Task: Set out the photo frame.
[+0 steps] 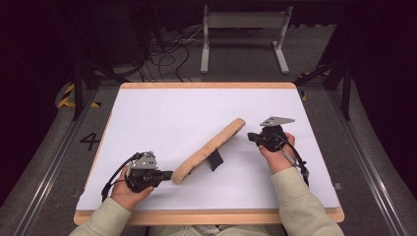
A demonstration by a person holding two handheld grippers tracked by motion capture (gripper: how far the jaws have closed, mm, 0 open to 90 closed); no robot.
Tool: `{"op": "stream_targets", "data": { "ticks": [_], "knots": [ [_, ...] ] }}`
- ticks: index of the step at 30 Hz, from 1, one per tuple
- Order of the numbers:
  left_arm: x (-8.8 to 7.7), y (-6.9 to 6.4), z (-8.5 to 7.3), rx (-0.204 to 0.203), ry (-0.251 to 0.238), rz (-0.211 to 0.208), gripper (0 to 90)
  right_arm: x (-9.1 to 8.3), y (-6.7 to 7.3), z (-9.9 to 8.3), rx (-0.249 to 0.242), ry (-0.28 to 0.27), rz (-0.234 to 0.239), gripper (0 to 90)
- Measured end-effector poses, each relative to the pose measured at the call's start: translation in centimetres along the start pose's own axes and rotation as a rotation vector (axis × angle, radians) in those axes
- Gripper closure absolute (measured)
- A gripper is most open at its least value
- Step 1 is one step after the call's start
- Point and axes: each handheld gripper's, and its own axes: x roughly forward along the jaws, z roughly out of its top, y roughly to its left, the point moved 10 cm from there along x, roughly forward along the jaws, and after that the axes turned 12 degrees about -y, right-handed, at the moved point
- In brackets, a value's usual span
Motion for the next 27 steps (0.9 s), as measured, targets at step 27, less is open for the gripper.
{"op": "stream_targets", "data": {
  "ticks": [27],
  "knots": [
    [3.3, -5.4, 1.1, 0.097, 0.037, -0.248, 90.0, -5.9, -1.5, 0.3, 0.047, -0.06, -0.032, 90.0]
  ]
}}
